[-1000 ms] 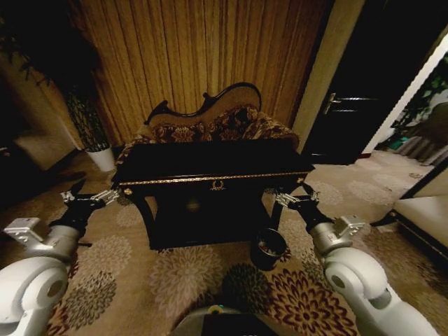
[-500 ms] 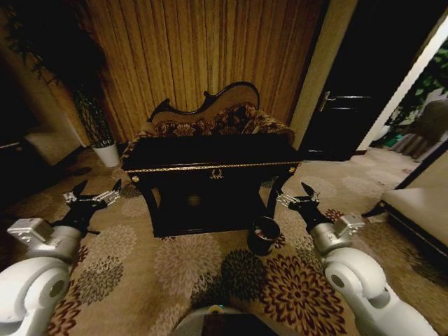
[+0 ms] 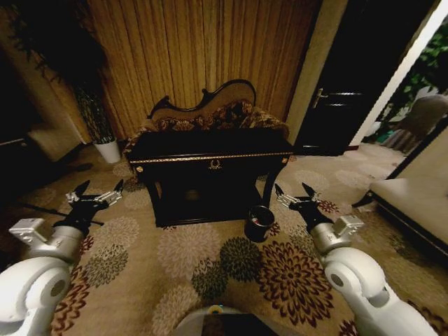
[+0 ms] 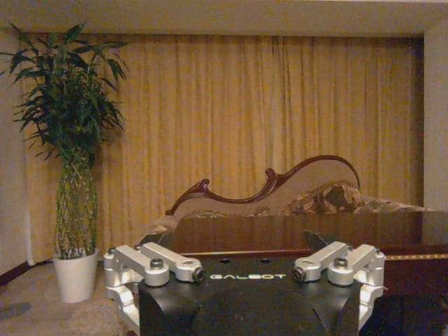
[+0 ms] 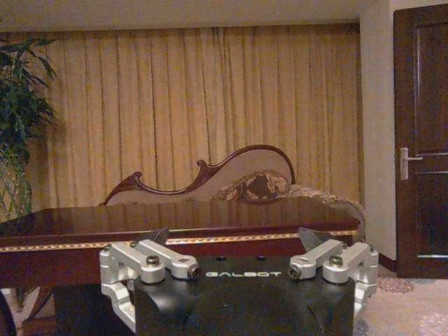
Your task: Move to the front of the table and place the trash on the table into the trash bin.
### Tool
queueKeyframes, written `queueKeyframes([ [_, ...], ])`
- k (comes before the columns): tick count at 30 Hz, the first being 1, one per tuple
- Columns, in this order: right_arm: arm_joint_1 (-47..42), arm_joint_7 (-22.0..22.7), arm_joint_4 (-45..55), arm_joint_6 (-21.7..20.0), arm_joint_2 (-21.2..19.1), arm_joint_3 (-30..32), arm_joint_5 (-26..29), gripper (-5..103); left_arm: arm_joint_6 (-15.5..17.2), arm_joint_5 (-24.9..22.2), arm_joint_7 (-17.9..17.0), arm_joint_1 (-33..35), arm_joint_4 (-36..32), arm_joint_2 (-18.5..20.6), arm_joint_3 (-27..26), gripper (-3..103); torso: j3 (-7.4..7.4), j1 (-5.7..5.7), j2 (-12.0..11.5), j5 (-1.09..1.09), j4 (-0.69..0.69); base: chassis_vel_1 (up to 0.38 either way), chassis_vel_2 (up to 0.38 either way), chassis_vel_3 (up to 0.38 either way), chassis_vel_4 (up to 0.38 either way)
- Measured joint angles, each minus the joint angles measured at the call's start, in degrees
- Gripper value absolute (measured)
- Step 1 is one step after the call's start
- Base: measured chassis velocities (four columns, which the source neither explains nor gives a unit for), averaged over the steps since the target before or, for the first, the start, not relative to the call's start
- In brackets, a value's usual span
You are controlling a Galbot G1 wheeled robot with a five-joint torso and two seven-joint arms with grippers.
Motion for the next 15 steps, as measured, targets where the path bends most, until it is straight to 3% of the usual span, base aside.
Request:
queueKeyframes([
  [15, -0.21, 0.01, 0.0, 0.16, 0.01, 0.23, -0.01, 100, -0.18, 0.04, 0.07, 0.45, -0.27, -0.26, -0.3, 100, -0.01, -0.01, 0.01, 0.02, -0.03, 0.176, -0.209, -0.182, 0.218],
])
